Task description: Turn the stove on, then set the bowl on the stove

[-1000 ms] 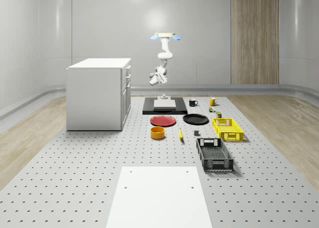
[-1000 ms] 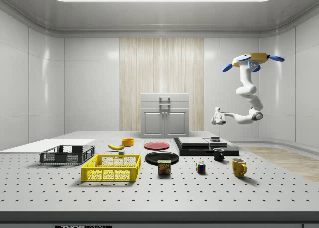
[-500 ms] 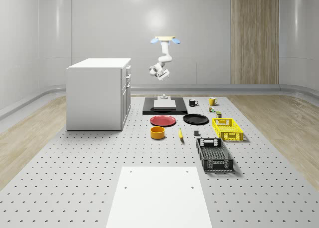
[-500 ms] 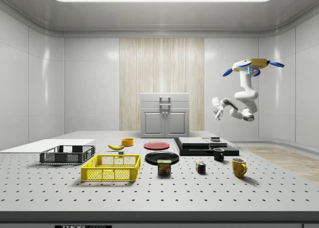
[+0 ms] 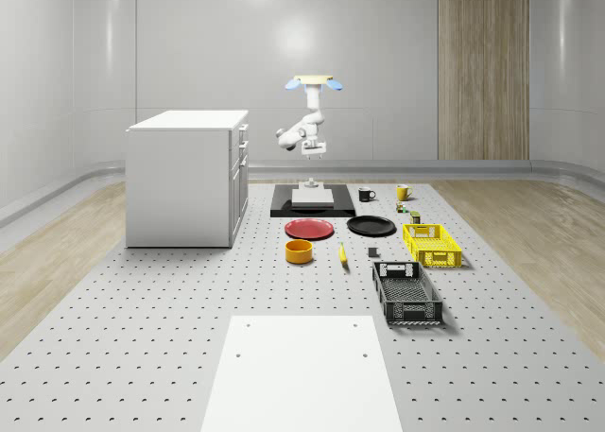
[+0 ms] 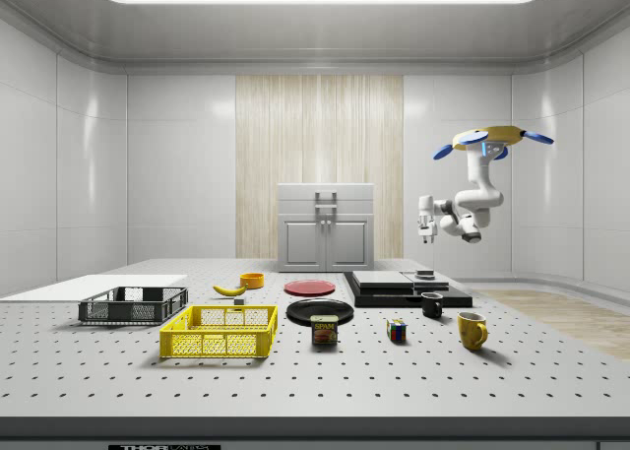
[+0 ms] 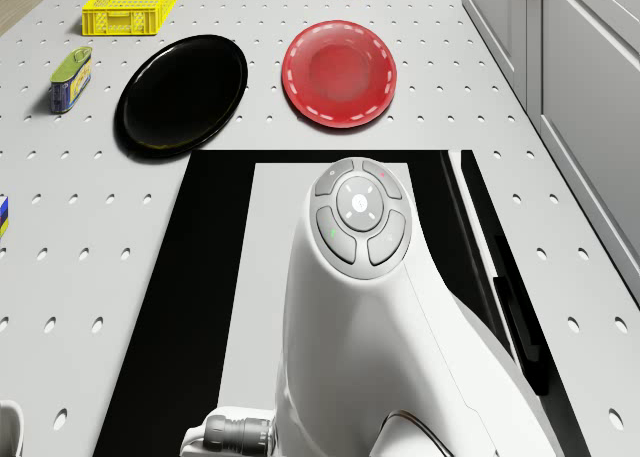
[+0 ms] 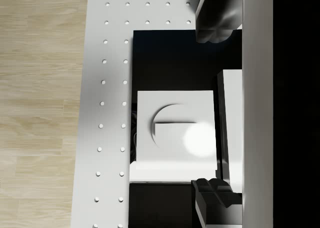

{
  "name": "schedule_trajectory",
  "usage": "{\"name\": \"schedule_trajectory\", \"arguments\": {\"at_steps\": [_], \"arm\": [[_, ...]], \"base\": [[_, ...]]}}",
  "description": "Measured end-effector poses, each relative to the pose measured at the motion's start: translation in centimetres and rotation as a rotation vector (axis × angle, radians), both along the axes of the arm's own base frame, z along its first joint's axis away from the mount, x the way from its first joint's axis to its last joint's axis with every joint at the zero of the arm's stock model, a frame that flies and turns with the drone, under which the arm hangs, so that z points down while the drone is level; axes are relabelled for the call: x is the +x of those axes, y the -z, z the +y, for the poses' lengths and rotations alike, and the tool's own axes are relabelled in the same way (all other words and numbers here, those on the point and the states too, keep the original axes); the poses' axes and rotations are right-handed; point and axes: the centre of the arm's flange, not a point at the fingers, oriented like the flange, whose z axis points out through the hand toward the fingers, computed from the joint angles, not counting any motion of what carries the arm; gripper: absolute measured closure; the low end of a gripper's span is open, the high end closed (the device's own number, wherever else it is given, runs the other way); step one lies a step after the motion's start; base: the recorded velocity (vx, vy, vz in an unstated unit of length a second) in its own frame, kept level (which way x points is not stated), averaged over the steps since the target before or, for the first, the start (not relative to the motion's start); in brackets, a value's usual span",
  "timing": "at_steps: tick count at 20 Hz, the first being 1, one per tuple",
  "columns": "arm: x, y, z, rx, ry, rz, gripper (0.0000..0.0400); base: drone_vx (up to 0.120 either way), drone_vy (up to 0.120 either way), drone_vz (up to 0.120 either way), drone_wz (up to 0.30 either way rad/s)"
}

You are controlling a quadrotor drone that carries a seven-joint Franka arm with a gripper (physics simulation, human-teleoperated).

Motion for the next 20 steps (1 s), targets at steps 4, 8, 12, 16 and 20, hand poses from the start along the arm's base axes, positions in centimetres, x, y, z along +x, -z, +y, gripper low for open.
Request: {"name": "schedule_trajectory", "arguments": {"at_steps": [4, 8, 12, 16, 20], "arm": [[0.00, 0.04, -0.40, -0.041, 0.001, 0.001, 0.0000], [0.00, 0.05, -0.59, -0.060, 0.001, 0.002, 0.0000], [-0.01, 0.06, -0.69, -0.070, 0.002, 0.003, 0.0000], [-0.01, 0.06, -0.73, -0.075, 0.002, 0.003, 0.0000], [-0.01, 0.06, -0.75, -0.077, 0.002, 0.003, 0.0000]], "base": [[0.020, 0.000, -0.120, 0.000], [0.080, 0.000, -0.120, 0.000], [0.050, 0.000, -0.120, 0.000], [0.000, 0.000, -0.120, 0.000], [0.000, 0.000, -0.120, 0.000]]}}
